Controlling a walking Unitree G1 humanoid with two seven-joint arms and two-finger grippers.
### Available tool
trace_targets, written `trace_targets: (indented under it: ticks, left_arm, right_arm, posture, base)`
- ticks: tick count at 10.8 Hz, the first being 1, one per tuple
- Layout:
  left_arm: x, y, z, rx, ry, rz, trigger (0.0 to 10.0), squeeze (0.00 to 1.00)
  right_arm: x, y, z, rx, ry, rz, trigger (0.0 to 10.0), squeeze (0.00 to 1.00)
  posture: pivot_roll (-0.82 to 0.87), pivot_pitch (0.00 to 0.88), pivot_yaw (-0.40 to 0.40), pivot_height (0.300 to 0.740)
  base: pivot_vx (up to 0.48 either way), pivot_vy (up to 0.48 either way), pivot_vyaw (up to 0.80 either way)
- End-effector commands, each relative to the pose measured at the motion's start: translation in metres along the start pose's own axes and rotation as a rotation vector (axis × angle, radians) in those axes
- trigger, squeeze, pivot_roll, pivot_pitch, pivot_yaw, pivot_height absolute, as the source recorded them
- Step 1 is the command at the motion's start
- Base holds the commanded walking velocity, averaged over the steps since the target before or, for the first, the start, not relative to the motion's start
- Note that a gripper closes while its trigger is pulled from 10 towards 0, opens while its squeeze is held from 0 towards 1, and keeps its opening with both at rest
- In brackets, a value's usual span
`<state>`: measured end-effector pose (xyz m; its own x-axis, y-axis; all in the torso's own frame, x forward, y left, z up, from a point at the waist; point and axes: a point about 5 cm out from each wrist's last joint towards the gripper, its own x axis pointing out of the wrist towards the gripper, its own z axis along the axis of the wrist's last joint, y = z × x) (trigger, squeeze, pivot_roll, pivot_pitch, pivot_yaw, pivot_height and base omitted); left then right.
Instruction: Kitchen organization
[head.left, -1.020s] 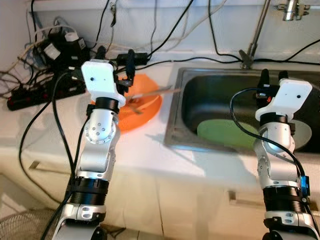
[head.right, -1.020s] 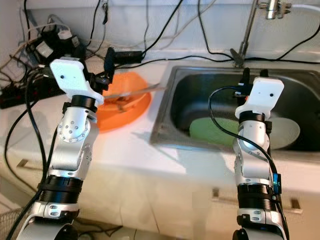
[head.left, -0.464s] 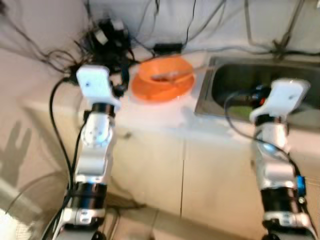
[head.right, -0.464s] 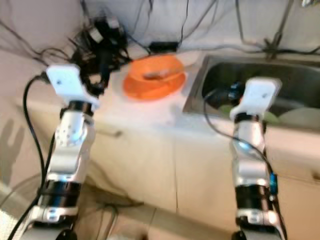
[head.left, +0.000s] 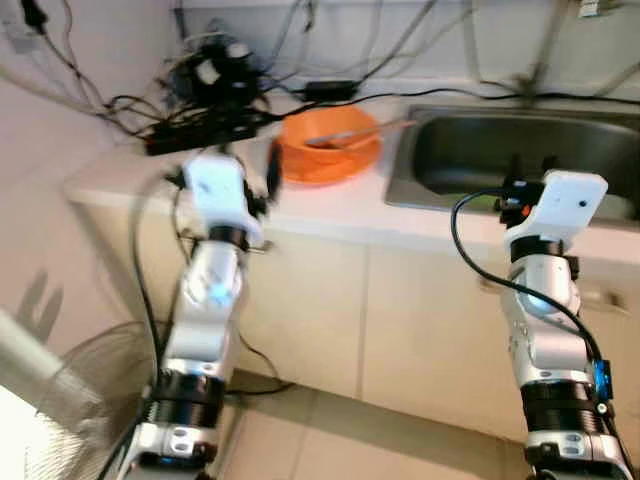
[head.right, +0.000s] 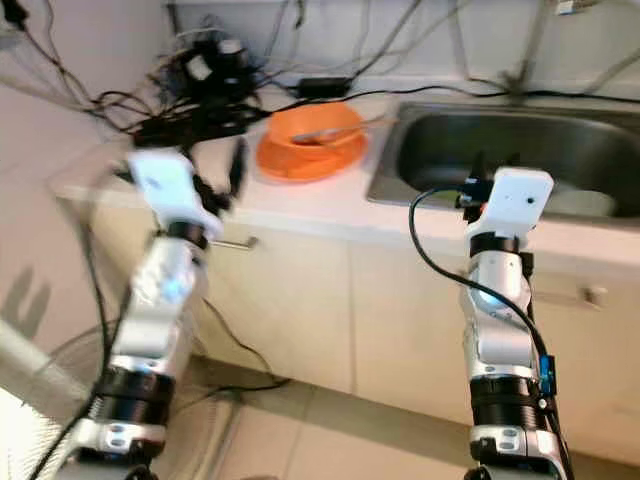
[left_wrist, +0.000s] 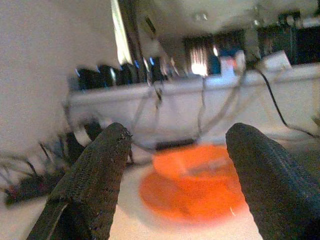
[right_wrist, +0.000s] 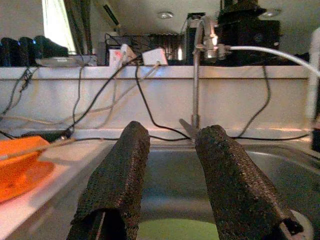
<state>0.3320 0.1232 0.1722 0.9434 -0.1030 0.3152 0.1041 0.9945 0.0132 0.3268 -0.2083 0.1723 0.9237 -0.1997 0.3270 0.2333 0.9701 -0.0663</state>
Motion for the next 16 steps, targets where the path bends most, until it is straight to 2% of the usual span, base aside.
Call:
trace_targets:
  ticks: [1, 2, 4, 5, 6, 8, 10, 13, 16]
  left_arm:
    - [-0.007, 0.005, -0.018, -0.005, 0.072, 0.012, 10.0, 0.0]
    - [-0.017, 0.004, -0.038, -0.003, 0.157, -0.003, 10.0, 0.0]
    - [-0.03, 0.007, -0.065, 0.027, 0.273, -0.023, 10.0, 0.0]
    - [-0.05, 0.01, -0.094, 0.046, 0.395, -0.025, 10.0, 0.0]
    - [-0.06, 0.013, -0.107, 0.044, 0.459, -0.018, 10.0, 0.0]
    - [-0.095, 0.021, -0.139, 0.035, 0.663, 0.002, 10.0, 0.0]
    - [-0.119, 0.026, -0.156, 0.028, 0.775, 0.02, 10.0, 0.0]
    - [-0.148, 0.027, -0.173, -0.015, 0.92, 0.044, 10.0, 0.0]
    - [-0.187, 0.03, -0.187, 0.003, 1.096, 0.043, 10.0, 0.0]
  right_arm:
    - [-0.006, 0.002, -0.012, -0.006, 0.044, 0.017, 10.0, 0.0]
    - [-0.013, 0.001, -0.025, -0.019, 0.095, 0.024, 10.0, 0.0]
    - [-0.033, -0.001, -0.059, -0.011, 0.236, 0.022, 10.0, 0.0]
    - [-0.06, 0.001, -0.092, -0.027, 0.381, 0.051, 10.0, 0.0]
    - [-0.075, 0.0, -0.108, -0.042, 0.456, 0.055, 10.0, 0.0]
    - [-0.116, -0.009, -0.143, -0.009, 0.669, 0.017, 10.0, 0.0]
    - [-0.141, -0.011, -0.161, -0.019, 0.791, 0.027, 10.0, 0.0]
    - [-0.159, -0.012, -0.171, -0.045, 0.862, 0.055, 10.0, 0.0]
    - [-0.196, -0.014, -0.186, -0.06, 1.043, 0.09, 10.0, 0.0]
  posture:
    - [0.07, 0.0, 0.086, 0.74]
    - [0.07, 0.0, 0.086, 0.74]
    - [0.06, 0.0, 0.085, 0.74]
    - [0.06, 0.0, 0.085, 0.74]
    - [0.06, 0.0, 0.085, 0.74]
    - [0.06, 0.0, 0.088, 0.74]
    - [0.06, 0.0, 0.085, 0.74]
    - [0.06, 0.0, 0.083, 0.74]
    - [0.06, 0.0, 0.085, 0.74]
  base:
    - [0.0, 0.0, 0.0]
    - [0.0, 0.0, 0.0]
    - [0.0, 0.0, 0.0]
    - [0.0, 0.0, 0.0]
    - [0.0, 0.0, 0.0]
    - [0.0, 0.0, 0.0]
    - [0.0, 0.0, 0.0]
    - [0.119, 0.0, 0.0]
    - [0.0, 0.0, 0.0]
